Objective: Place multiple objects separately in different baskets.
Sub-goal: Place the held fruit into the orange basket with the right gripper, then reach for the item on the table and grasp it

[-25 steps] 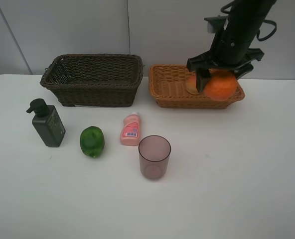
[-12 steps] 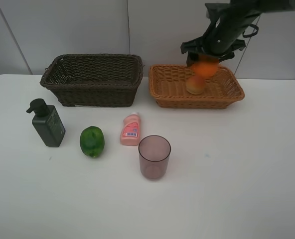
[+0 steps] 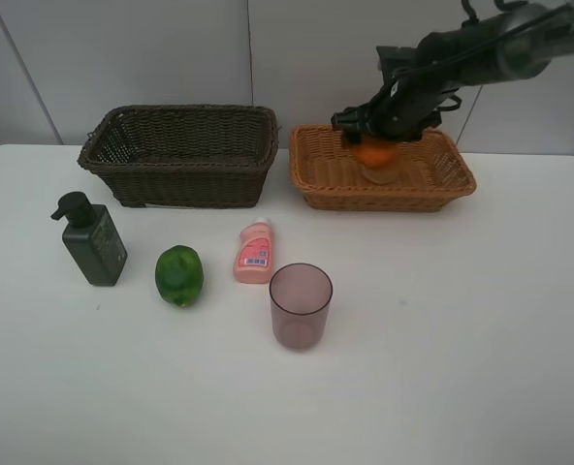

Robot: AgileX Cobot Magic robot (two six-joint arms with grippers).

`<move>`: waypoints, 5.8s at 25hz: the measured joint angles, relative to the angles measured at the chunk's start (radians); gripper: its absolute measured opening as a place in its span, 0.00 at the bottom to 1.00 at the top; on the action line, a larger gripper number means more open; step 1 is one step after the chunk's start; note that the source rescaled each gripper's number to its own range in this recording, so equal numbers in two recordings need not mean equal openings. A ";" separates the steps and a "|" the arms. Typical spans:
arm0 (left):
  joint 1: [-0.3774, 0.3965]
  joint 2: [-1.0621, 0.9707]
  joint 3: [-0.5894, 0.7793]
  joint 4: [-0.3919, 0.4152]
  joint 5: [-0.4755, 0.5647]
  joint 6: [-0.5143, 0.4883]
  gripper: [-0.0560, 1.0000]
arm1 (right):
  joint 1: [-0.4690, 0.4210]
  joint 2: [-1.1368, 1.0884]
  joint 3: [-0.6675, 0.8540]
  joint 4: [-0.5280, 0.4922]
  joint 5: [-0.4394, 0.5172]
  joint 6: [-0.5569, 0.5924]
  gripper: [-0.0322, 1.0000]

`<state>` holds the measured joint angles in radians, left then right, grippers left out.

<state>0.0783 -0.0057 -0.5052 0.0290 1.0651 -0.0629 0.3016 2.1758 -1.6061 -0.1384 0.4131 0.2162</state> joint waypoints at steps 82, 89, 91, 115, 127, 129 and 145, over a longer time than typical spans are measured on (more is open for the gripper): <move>0.000 0.000 0.000 0.000 0.000 0.000 1.00 | -0.162 -1.959 0.849 0.157 0.679 -0.128 0.97; 0.000 0.000 0.000 0.000 0.000 0.000 1.00 | -0.162 -2.151 0.980 0.157 0.628 -0.130 0.97; 0.000 0.000 0.000 0.000 0.000 0.000 1.00 | -0.162 -2.177 1.012 0.157 0.619 -0.130 0.97; 0.000 0.000 0.000 0.000 0.000 0.000 1.00 | -0.153 -2.179 1.039 0.161 0.650 -0.250 0.97; 0.000 0.000 0.000 0.000 0.000 0.000 1.00 | -0.165 -2.179 1.081 0.174 0.650 -0.230 0.97; 0.000 0.000 0.000 0.000 0.000 0.000 1.00 | -0.194 -2.179 1.081 0.156 0.649 -0.206 0.97; 0.000 0.000 0.000 0.000 0.000 0.000 1.00 | -0.249 -2.180 1.081 0.138 0.649 -0.183 0.97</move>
<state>0.0783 -0.0057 -0.5052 0.0290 1.0651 -0.0629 0.0521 -0.0041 -0.5251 0.0000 1.0625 0.0335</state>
